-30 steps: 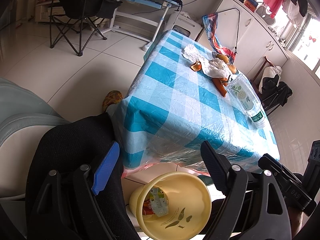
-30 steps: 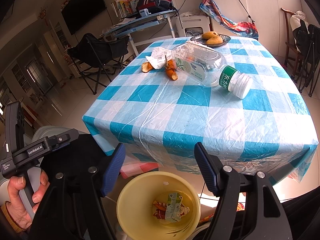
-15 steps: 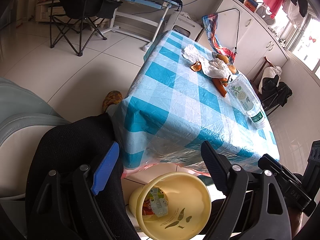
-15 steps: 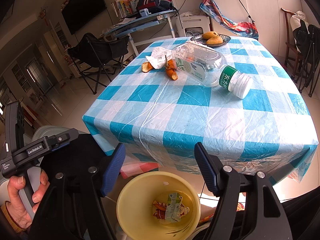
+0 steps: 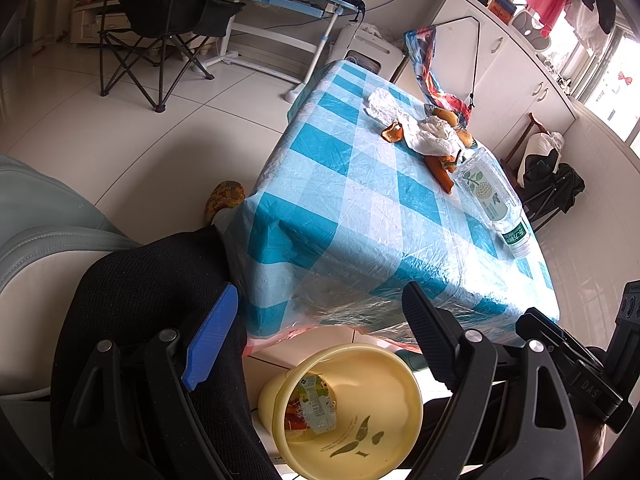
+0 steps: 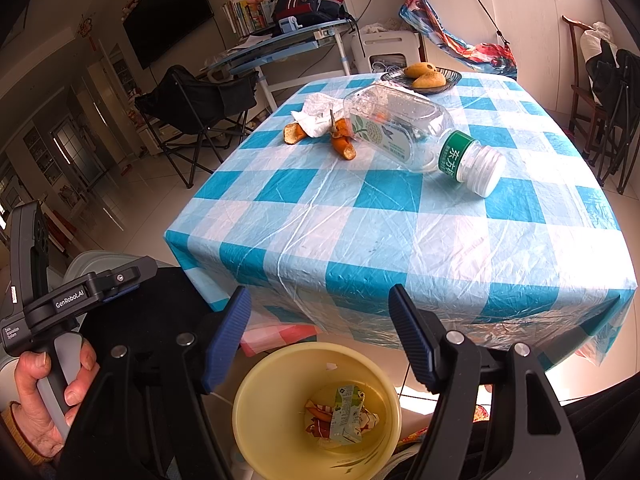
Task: Collect trash
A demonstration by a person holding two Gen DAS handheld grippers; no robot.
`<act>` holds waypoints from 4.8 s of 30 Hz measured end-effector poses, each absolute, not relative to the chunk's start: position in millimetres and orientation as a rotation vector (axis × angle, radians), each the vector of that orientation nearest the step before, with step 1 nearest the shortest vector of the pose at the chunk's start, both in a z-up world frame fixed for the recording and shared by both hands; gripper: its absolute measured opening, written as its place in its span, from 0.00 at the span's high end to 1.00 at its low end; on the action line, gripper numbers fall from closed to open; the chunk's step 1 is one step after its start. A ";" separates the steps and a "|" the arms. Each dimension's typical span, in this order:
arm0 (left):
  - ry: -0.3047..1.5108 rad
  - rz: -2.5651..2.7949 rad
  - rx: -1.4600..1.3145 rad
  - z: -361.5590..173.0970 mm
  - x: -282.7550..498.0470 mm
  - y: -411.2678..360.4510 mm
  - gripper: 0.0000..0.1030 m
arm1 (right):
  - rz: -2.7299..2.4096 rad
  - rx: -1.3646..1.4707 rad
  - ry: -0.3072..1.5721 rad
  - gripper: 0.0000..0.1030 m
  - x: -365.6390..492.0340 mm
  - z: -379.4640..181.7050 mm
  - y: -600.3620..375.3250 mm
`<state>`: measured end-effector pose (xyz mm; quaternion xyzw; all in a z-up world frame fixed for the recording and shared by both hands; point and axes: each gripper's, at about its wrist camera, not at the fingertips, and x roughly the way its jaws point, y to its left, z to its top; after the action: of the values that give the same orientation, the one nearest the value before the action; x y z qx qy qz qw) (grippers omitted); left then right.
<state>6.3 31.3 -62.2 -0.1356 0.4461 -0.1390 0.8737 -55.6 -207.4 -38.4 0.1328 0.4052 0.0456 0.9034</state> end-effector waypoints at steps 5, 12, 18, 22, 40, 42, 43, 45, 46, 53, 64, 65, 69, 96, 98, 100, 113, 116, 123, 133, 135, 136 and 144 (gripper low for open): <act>0.934 -0.289 -0.281 -62.3 6.6 31.3 0.21 | 0.094 0.274 0.838 0.33 -55.6 -38.4 -207.3; 0.934 -0.289 -0.281 -62.4 6.7 31.2 0.21 | 0.094 0.275 0.837 0.33 -55.6 -38.5 -207.2; 0.935 -0.289 -0.280 -62.4 6.9 31.2 0.21 | 0.094 0.274 0.838 0.33 -55.5 -38.5 -207.0; 0.935 -0.289 -0.281 -62.4 7.0 31.3 0.21 | 0.094 0.275 0.837 0.33 -55.6 -38.5 -207.0; 0.935 -0.289 -0.281 -62.3 7.3 31.1 0.21 | 0.094 0.274 0.837 0.33 -55.6 -38.2 -207.2; 0.935 -0.289 -0.281 -62.2 7.3 30.8 0.21 | 0.094 0.274 0.837 0.33 -55.7 -38.0 -207.4; 0.935 -0.289 -0.281 -62.2 7.4 31.1 0.21 | 0.093 0.274 0.837 0.33 -55.7 -38.0 -207.3; 0.935 -0.289 -0.281 -62.2 7.4 31.2 0.21 | 0.094 0.274 0.837 0.33 -55.7 -38.0 -207.2; 0.935 -0.289 -0.281 -62.2 7.4 31.1 0.21 | 0.094 0.273 0.837 0.33 -55.6 -38.2 -207.2; 0.935 -0.289 -0.281 -62.2 7.4 30.9 0.21 | 0.094 0.273 0.838 0.33 -55.6 -38.2 -207.1; 0.936 -0.289 -0.281 -62.2 7.8 31.3 0.21 | 0.093 0.273 0.837 0.32 -55.8 -38.2 -207.1; 0.936 -0.289 -0.281 -62.1 7.7 31.0 0.21 | 0.093 0.273 0.837 0.32 -55.7 -38.2 -207.1; 0.936 -0.289 -0.281 -62.1 7.8 31.1 0.21 | 0.094 0.272 0.837 0.32 -55.9 -38.2 -207.3; 0.937 -0.289 -0.282 -62.1 8.4 31.1 0.21 | 0.093 0.271 0.838 0.32 -56.2 -38.5 -207.8; 0.937 -0.289 -0.282 -62.1 8.5 31.4 0.21 | 0.093 0.270 0.838 0.32 -56.3 -38.5 -207.6; 0.937 -0.290 -0.282 -62.2 8.5 31.2 0.21 | 0.093 0.270 0.838 0.32 -56.3 -38.5 -207.6; 0.937 -0.290 -0.282 -62.2 8.6 31.0 0.21 | 0.093 0.270 0.839 0.32 -56.6 -38.6 -207.4; 0.937 -0.290 -0.282 -62.2 8.7 31.0 0.21 | 0.093 0.271 0.838 0.32 -56.7 -38.6 -207.3; 0.937 -0.289 -0.287 -61.9 9.0 31.9 0.20 | 0.092 0.275 0.836 0.32 -56.9 -38.1 -207.9; 0.851 -0.299 -0.306 -31.4 18.8 37.4 0.20 | 0.067 0.124 0.716 0.29 -44.6 10.8 -231.9; 0.859 -0.318 -0.301 -29.2 26.9 32.3 0.19 | 0.054 0.111 0.719 0.29 -34.9 12.3 -244.0; 0.865 -0.324 -0.301 -28.7 31.5 29.3 0.19 | 0.047 0.107 0.724 0.29 -28.7 11.7 -249.8; 0.882 -0.388 -0.228 -25.1 71.8 -15.6 0.17 | 0.060 0.029 0.758 0.27 17.2 4.3 -265.6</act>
<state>71.8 -15.6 -25.1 -0.1094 0.4231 -0.1863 0.8800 17.2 -265.6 4.3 0.0143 0.3701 0.0291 0.9284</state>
